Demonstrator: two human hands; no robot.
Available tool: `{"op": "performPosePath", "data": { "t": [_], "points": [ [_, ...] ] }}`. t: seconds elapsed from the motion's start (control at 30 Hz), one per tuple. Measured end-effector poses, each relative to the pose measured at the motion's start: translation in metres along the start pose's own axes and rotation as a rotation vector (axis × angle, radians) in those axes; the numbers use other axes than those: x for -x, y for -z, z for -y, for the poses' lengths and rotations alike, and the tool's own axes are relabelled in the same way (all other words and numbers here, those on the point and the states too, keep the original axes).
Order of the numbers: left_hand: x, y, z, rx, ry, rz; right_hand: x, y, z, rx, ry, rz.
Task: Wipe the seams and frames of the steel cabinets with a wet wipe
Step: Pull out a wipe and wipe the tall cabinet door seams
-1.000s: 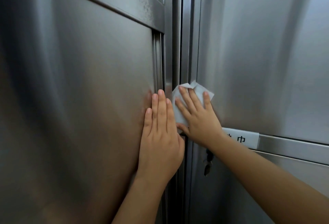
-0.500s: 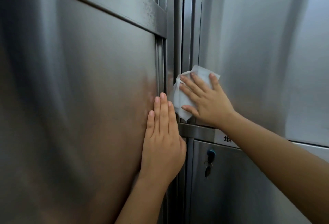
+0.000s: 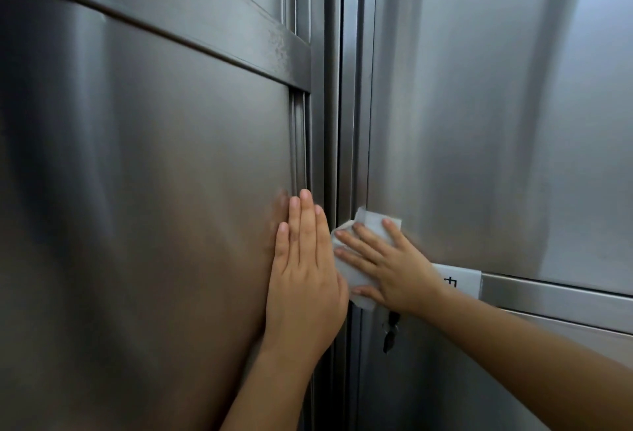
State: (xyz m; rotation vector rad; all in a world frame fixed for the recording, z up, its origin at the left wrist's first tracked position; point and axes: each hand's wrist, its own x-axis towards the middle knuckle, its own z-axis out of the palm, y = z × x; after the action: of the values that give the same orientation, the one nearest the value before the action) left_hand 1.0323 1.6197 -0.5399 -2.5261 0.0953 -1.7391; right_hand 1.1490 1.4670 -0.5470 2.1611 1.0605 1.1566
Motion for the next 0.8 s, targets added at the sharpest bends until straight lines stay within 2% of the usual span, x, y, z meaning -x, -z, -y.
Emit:
{"op": "performPosePath", "data": {
  "t": [0.27,0.53,0.8],
  "points": [
    [-0.036,-0.003,-0.016,0.083,0.106,-0.041,-0.069,0.055,-0.085,0.085,-0.096,-0.151],
    [-0.084,0.0,-0.006,0.099,0.079,-0.105,-0.134,0.117,-0.157,0.213,-0.245,-0.108],
    [-0.095,0.006,0.0,0.169,0.09,-0.171,-0.169,0.152,-0.18,0.131,-0.395,-0.076]
  ]
}}
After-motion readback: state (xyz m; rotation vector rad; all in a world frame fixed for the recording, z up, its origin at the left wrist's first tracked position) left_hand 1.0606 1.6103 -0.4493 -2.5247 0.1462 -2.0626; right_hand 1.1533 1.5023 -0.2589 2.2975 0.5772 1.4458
